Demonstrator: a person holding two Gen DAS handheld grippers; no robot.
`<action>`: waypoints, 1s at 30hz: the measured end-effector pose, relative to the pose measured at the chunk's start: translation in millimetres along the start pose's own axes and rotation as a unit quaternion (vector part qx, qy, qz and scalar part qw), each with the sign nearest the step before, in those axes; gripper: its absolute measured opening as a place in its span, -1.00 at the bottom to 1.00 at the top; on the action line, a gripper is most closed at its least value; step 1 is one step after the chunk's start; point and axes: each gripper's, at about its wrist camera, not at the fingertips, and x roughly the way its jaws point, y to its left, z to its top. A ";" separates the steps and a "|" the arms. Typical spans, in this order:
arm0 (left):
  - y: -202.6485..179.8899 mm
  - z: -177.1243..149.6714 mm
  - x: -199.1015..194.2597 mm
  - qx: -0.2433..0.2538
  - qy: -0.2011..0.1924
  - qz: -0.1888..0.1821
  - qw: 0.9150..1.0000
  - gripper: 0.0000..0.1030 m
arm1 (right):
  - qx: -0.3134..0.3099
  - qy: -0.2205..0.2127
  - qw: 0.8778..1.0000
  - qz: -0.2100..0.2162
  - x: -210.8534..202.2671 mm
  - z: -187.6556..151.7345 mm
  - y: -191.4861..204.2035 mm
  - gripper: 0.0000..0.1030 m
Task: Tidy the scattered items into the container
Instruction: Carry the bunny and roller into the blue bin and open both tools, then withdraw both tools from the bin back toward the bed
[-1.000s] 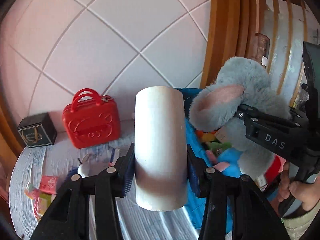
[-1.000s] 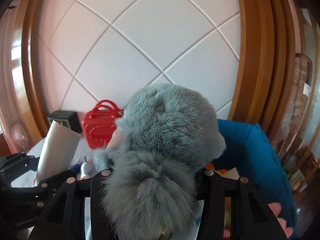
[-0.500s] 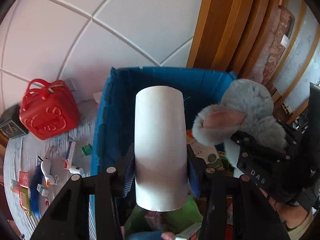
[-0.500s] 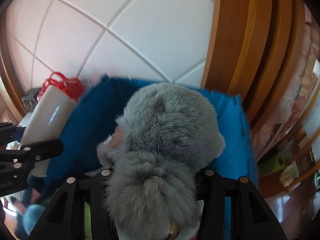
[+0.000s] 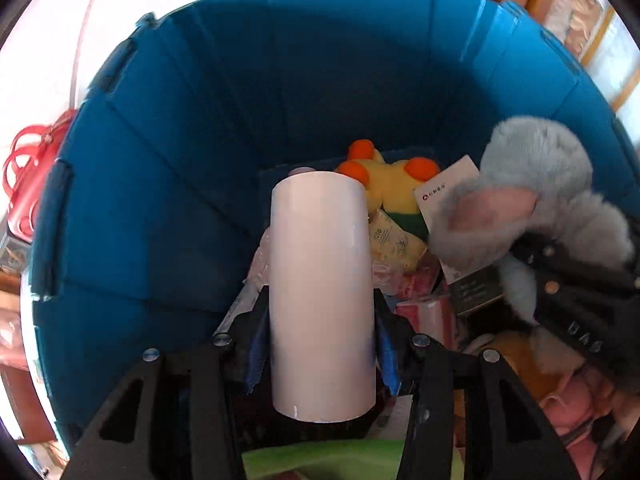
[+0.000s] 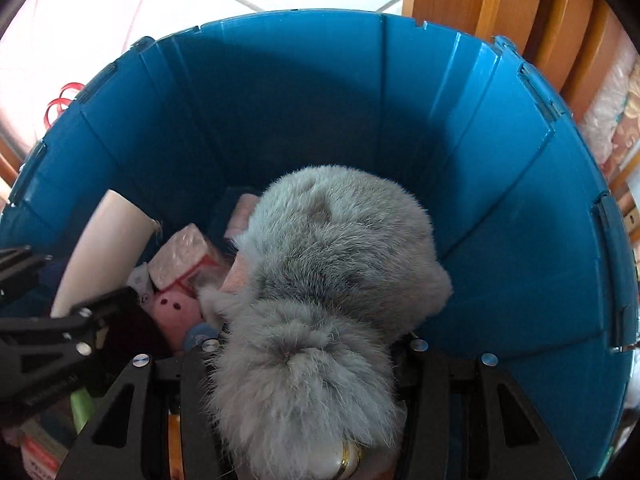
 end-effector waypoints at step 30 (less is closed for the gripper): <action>6.0 13.2 18.9 -0.006 0.016 0.009 1.000 -0.12 | -0.023 0.051 0.998 -0.034 8.3 4.6 18.8 0.99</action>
